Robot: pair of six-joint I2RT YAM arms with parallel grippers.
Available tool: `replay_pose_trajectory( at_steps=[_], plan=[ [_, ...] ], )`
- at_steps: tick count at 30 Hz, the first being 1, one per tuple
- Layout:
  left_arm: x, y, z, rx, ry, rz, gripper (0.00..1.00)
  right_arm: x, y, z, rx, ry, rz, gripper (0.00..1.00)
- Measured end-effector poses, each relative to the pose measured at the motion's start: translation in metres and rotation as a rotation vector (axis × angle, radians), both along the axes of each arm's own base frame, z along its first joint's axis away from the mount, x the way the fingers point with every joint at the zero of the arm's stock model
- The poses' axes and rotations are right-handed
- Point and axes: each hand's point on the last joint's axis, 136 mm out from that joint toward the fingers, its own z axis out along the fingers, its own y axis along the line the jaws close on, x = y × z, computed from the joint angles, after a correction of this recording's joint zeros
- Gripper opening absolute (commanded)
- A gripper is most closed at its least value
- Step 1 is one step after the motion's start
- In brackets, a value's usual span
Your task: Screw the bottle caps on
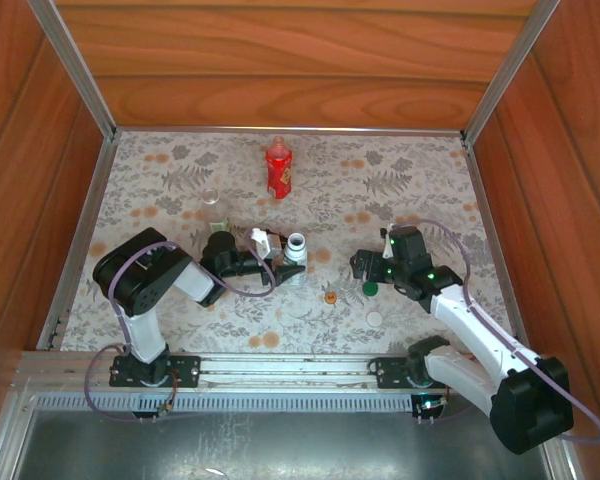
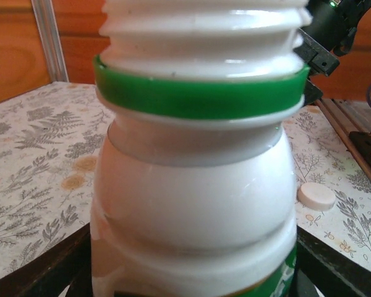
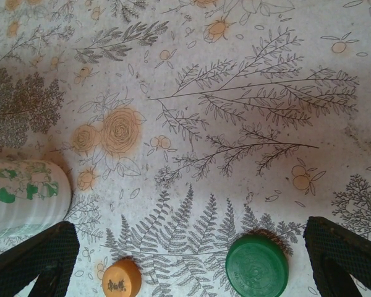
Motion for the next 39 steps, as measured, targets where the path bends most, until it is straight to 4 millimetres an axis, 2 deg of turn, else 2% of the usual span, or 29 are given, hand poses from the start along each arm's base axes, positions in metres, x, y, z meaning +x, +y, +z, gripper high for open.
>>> replay_pose_trajectory(
  at_steps=[16,18,21,26,30,39],
  plan=[
    [0.0,-0.003,0.001,-0.003,0.004,-0.003,0.59,-0.009,-0.002,-0.02,-0.051,0.049,0.002,0.99],
    [0.0,-0.003,0.001,-0.004,0.004,-0.003,0.58,-0.013,-0.003,-0.028,-0.086,0.082,0.003,0.96],
    [0.0,-0.003,0.001,-0.004,0.004,-0.003,0.58,-0.019,-0.006,-0.041,-0.15,0.14,-0.003,0.85],
    [0.0,-0.003,0.001,-0.004,0.003,-0.004,0.58,-0.025,-0.012,-0.057,-0.244,0.222,-0.031,0.77],
    [0.0,-0.003,0.001,-0.004,0.003,-0.004,0.58,-0.026,-0.014,-0.063,-0.294,0.254,-0.039,0.7],
    [0.0,-0.003,0.001,-0.004,0.003,-0.004,0.58,-0.027,-0.018,-0.073,-0.346,0.286,-0.047,0.6]
  ],
)
